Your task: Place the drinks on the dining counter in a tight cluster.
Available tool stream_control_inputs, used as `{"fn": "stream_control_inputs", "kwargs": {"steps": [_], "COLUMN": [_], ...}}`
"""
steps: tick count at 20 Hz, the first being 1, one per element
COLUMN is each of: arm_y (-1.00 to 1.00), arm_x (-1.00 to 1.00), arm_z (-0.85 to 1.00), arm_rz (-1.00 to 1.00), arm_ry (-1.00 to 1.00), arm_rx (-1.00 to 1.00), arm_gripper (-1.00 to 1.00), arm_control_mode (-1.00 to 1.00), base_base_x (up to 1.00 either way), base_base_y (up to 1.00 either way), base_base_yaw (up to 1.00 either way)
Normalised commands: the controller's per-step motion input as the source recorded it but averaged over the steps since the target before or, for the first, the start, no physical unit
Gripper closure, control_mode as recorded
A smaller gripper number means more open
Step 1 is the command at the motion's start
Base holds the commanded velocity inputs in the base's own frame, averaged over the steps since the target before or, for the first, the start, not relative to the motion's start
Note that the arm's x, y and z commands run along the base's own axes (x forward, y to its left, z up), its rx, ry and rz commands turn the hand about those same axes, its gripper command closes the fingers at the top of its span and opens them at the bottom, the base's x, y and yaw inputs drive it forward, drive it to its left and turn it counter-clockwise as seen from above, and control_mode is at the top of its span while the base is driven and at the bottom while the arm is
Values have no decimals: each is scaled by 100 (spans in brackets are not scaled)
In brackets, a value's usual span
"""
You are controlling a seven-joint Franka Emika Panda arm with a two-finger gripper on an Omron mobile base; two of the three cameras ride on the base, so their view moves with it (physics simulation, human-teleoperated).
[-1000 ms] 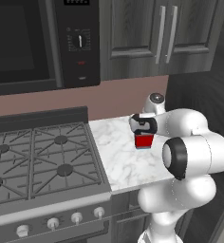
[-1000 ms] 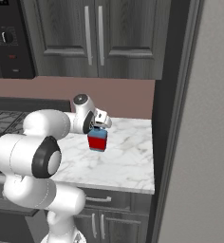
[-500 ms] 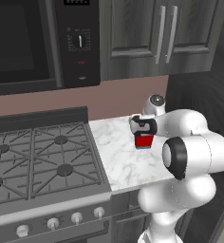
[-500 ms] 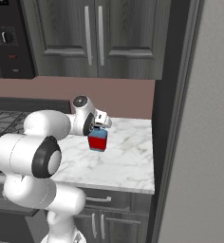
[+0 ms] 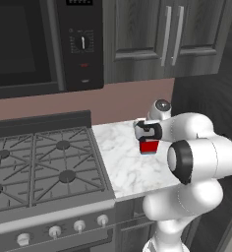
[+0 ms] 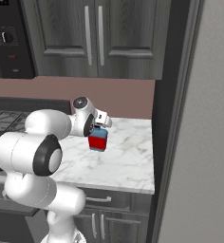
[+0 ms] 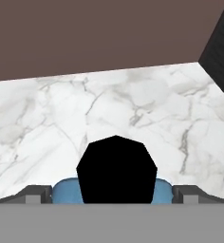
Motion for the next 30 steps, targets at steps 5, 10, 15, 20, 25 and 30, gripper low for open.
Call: {"fn": "stream_control_inputs", "kwargs": {"steps": [5, 10, 15, 20, 25, 30], "arm_y": [0, 0, 0, 0, 1, 5], "arm_x": [0, -1, 0, -4, -24, -49], "arm_z": [-8, -13, -13, -8, 20, 35], "arm_rz": [0, 0, 0, 0, 0, 0], "arm_ry": [0, 0, 0, 0, -3, 0], "arm_rx": [1, 3, 4, 3, 0, 0], "arm_gripper": [-100, 100, 100, 100, 100, 100], "arm_control_mode": [-100, -100, -100, -100, -100, -100], "base_base_x": [0, 0, 0, 0, 0, 0], "base_base_y": [0, 0, 0, 0, 0, 0], "base_base_yaw": [0, 0, 0, 0, 0, 0]}}
